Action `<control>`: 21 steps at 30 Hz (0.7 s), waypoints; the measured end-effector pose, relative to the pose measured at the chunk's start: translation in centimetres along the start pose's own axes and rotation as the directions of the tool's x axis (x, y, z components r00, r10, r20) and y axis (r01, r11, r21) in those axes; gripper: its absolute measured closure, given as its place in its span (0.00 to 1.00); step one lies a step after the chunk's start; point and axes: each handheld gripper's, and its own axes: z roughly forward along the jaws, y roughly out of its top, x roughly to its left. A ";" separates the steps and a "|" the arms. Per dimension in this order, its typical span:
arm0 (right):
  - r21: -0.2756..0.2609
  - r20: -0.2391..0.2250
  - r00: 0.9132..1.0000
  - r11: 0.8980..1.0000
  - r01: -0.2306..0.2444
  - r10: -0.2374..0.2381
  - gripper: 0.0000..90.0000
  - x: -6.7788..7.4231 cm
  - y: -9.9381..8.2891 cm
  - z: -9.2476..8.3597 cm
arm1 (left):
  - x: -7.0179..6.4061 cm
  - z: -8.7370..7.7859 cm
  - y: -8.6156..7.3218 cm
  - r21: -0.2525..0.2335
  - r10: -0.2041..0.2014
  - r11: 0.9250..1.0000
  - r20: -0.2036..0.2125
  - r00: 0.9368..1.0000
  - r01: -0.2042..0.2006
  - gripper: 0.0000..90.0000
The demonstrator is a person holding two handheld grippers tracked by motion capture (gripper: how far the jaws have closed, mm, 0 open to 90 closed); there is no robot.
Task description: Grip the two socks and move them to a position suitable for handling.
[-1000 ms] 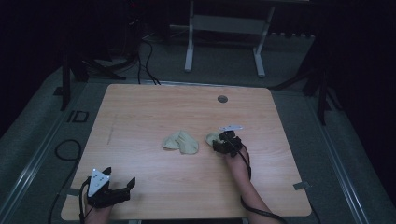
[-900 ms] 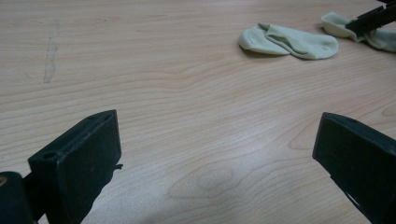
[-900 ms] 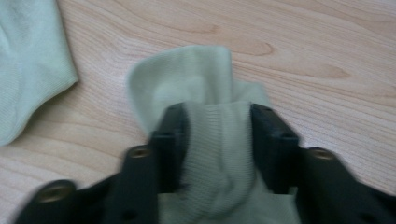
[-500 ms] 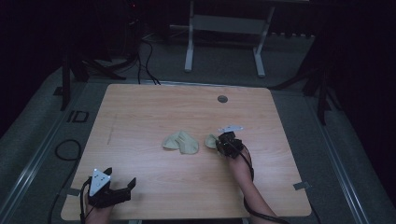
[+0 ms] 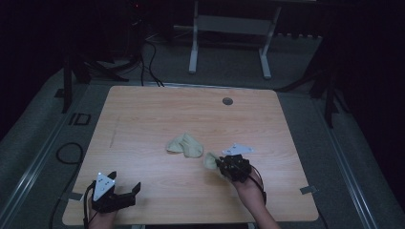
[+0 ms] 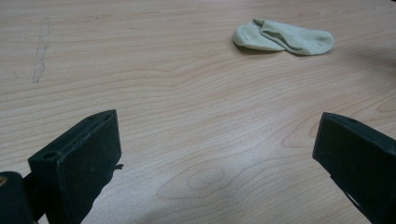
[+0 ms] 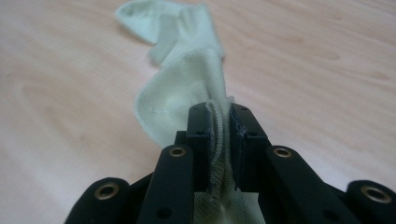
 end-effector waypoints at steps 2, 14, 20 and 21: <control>0.000 -0.019 1.000 1.000 0.003 -0.003 0.88 0.7 -0.7 -0.6 | -0.1 0.0 0.0 -0.002 0.001 1.000 0.000 1.000 -0.001 0.01; 0.016 -0.063 0.997 0.999 0.038 -0.037 0.88 4.5 -4.6 -0.9 | -0.6 0.0 0.2 -0.016 0.008 1.000 -0.017 1.000 -0.008 0.01; 0.065 -0.052 0.997 0.996 0.053 -0.050 0.87 5.2 -5.9 0.9 | -1.4 0.2 0.3 -0.023 0.004 1.000 0.026 1.000 -0.003 0.01; 0.070 -0.054 0.997 0.996 0.055 -0.051 0.85 5.2 -6.1 1.1 | -1.6 0.2 0.4 -0.022 0.007 1.000 0.033 0.999 -0.006 0.01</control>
